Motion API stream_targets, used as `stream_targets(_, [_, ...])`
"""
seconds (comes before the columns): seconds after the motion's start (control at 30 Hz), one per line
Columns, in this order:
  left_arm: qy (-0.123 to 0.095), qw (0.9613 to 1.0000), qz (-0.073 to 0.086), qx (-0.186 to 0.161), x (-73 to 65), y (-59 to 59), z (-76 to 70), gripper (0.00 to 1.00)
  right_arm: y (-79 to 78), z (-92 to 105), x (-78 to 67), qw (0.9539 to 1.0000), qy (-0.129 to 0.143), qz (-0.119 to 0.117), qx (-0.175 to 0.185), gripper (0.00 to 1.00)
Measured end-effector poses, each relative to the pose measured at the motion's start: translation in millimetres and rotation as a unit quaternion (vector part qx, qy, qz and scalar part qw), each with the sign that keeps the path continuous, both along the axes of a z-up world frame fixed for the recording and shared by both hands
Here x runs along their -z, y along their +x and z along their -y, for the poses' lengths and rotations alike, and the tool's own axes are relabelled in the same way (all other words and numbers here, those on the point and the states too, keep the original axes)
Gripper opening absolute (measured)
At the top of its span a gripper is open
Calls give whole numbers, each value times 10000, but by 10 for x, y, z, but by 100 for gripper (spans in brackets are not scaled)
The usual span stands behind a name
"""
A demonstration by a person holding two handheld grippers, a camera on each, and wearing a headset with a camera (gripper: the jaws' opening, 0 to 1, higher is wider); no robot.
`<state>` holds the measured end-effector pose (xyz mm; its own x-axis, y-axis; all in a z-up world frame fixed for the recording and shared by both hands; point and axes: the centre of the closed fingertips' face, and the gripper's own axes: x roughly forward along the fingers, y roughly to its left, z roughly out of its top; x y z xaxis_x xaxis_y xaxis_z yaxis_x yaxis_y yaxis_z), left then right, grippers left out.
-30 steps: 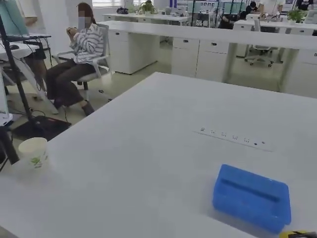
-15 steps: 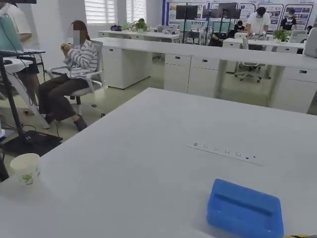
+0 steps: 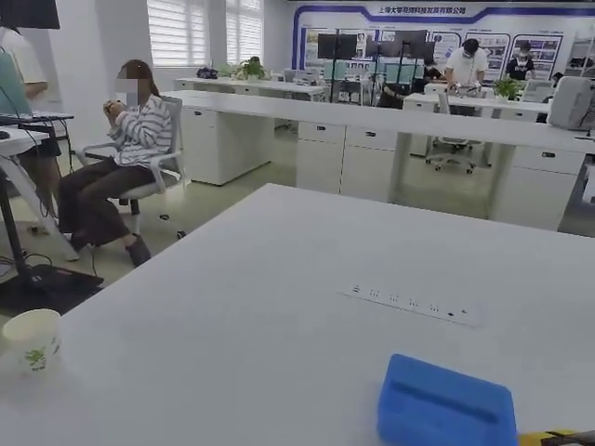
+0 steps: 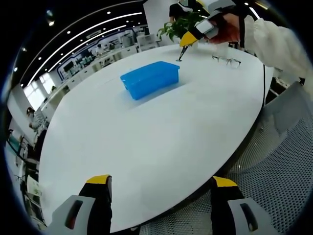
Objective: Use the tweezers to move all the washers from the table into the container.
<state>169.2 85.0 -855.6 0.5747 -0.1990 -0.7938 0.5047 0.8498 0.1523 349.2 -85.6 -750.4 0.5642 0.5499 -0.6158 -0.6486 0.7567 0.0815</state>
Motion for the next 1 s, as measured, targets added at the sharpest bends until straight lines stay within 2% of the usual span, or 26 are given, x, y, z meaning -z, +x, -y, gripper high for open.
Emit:
stream_targets(0.27, [-1, 10000, 13, -3, -12, -3, 1, 84, 47, -16, -92, 10000, 5, 94, -7, 1])
stream_targets(0.53, [-6, 10000, 3, 5, -10, -6, 8, 84, 111, -38, -114, 9999, -18, 129, -13, 1])
stream_targets(0.77, [2, 10000, -19, 11, 2, -9, 9, 84, 204, -86, -37, 9999, -78, 65, -55, 1])
stream_targets(1.0, [12, 10000, -33, -17, 15, -8, 2, 84, 315, -127, 86, 9996, -260, 18, -121, 1])
